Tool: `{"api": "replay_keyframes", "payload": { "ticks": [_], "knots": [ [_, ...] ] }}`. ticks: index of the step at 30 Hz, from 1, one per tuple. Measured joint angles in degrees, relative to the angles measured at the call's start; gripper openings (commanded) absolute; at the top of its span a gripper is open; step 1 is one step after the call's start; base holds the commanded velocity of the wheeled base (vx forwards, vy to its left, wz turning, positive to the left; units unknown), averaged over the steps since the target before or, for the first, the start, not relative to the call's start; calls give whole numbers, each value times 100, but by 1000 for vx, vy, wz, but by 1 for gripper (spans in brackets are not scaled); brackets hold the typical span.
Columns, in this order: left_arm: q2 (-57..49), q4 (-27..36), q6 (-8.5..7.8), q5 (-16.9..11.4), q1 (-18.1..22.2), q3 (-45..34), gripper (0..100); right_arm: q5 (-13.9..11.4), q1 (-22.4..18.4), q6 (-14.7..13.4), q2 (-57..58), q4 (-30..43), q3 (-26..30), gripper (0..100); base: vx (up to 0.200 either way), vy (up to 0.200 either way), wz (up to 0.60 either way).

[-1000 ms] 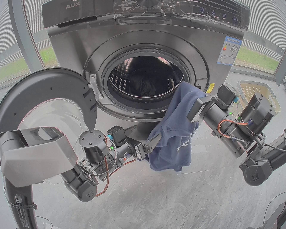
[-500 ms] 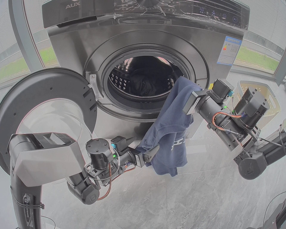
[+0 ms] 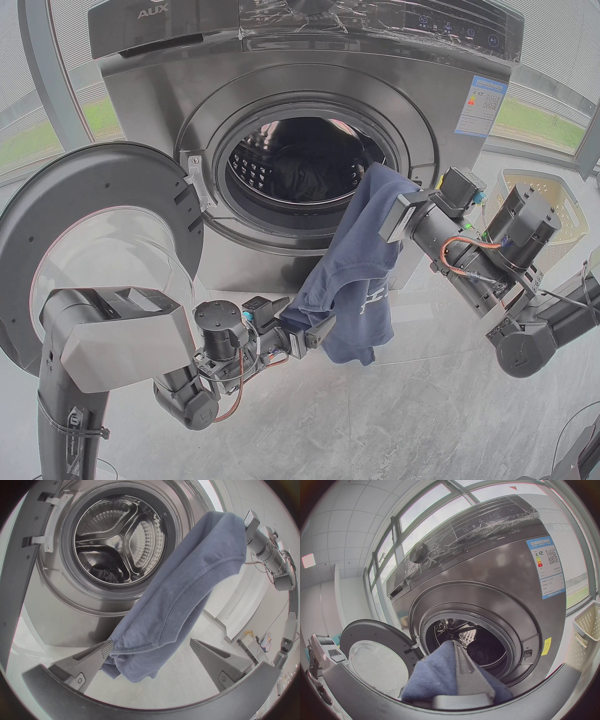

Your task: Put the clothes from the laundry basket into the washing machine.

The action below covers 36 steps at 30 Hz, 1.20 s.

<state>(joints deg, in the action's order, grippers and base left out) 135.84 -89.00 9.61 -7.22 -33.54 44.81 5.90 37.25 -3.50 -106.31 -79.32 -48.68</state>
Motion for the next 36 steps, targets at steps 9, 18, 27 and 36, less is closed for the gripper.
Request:
{"api": "replay_keyframes", "payload": {
  "ticks": [9,18,27,36],
  "knots": [
    [507,2,-37,2,-26,579,100,1,17,0,11,23,20,0,0,0,0],
    [1000,2,-121,44,83,1434,100,0,32,-2,30,22,66,0,0,0,0],
    [1389,7,-325,137,239,2158,0,0,61,-2,45,-2,107,0,0,0,0],
    [1415,10,-269,378,346,2630,0,0,52,-6,55,-51,177,0,0,0,0]
  ]
}}
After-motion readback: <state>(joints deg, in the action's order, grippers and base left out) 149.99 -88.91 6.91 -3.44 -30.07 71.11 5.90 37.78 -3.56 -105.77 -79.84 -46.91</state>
